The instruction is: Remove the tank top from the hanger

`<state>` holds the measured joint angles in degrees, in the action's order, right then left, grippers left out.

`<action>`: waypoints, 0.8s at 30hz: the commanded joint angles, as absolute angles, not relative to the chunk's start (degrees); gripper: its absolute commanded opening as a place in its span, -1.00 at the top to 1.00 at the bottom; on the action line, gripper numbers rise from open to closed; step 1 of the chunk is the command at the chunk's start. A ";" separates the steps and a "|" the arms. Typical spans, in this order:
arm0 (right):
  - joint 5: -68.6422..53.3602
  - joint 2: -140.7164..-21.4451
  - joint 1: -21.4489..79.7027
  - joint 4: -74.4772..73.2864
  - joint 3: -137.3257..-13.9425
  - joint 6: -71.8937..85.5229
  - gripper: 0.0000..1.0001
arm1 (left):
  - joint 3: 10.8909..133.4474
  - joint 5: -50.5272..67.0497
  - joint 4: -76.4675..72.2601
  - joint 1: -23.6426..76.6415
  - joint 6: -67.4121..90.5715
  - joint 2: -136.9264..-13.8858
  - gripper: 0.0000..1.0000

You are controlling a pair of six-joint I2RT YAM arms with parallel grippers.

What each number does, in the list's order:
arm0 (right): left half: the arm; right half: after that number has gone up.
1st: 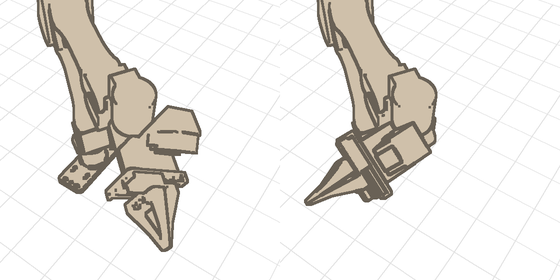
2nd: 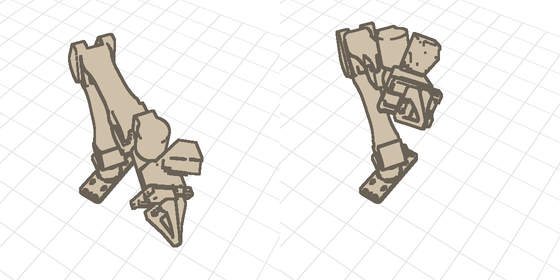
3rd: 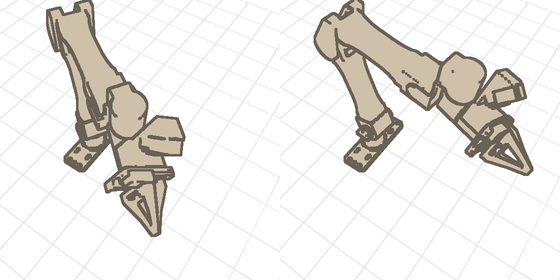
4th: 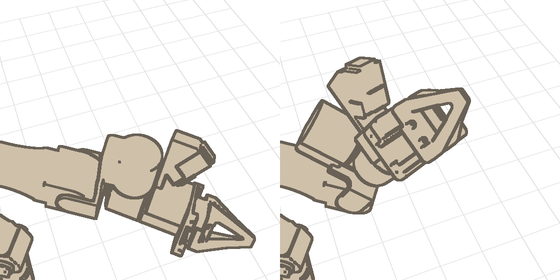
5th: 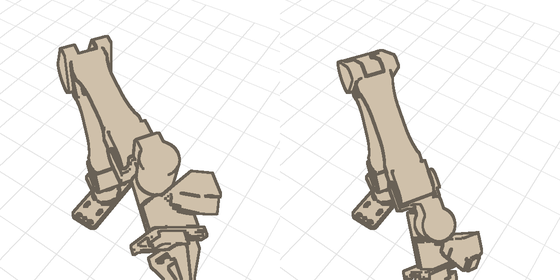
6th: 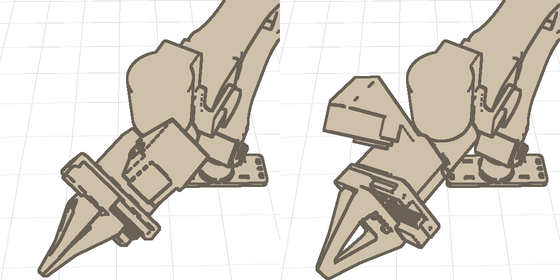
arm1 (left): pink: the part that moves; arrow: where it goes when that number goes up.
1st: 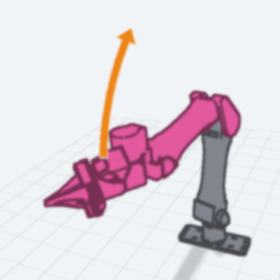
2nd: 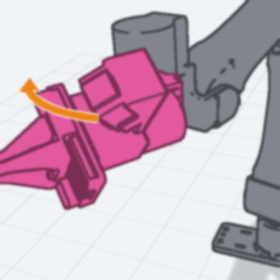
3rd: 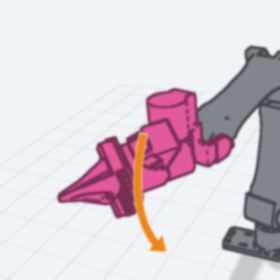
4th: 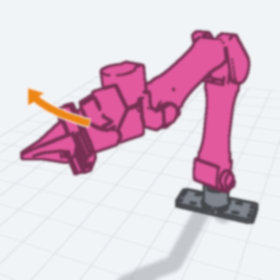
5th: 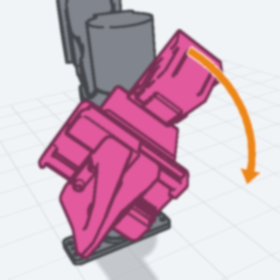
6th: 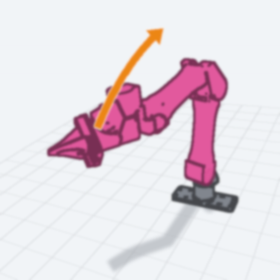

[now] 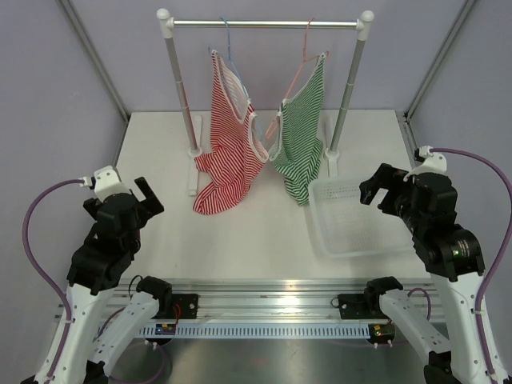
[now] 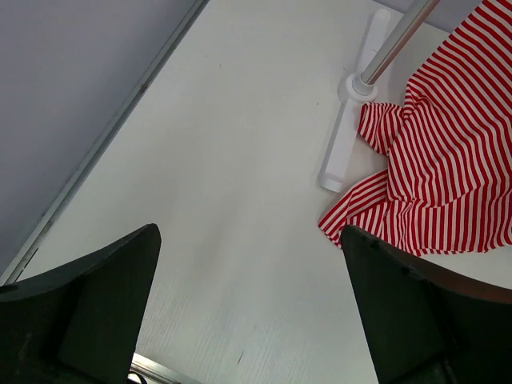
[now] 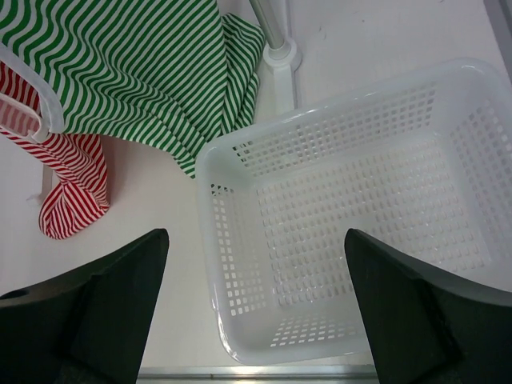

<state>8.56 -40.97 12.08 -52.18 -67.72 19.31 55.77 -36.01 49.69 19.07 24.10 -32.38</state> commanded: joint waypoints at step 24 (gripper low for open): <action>-3.08 -35.42 12.48 -49.92 -62.75 22.32 -0.99 | 90.07 -4.57 38.67 21.26 30.32 -61.59 -0.98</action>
<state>-1.50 -36.34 12.12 -49.74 -61.93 21.67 85.49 -9.13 42.85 20.10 30.11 -56.88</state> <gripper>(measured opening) 0.993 0.987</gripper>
